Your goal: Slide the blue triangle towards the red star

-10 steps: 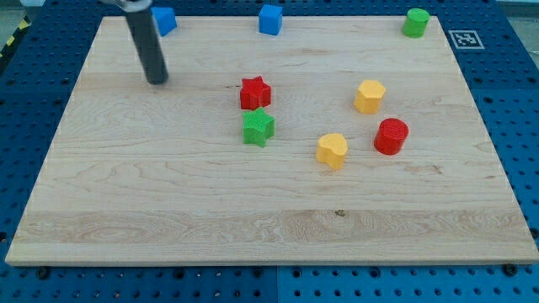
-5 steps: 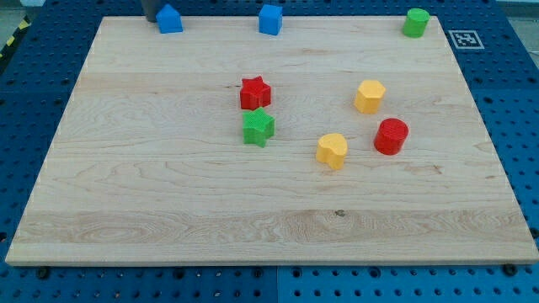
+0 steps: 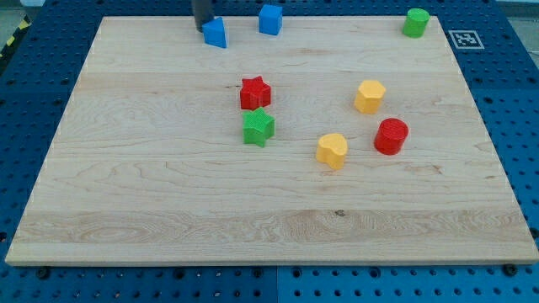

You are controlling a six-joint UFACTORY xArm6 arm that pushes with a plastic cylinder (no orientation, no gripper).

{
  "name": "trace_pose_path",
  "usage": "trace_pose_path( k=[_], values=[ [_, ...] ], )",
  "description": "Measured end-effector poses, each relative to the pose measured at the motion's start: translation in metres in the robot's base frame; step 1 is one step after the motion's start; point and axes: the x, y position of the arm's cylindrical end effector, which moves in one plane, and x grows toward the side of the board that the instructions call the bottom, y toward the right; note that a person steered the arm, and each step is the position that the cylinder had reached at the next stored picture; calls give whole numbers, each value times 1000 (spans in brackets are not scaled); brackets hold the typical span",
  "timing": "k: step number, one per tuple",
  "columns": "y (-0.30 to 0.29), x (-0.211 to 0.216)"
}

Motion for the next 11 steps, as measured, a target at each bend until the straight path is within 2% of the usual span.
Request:
trace_pose_path(
  k=[3, 6, 8, 11],
  values=[
    [10, 10],
    [13, 40],
    [37, 55],
    [31, 81]
  ],
)
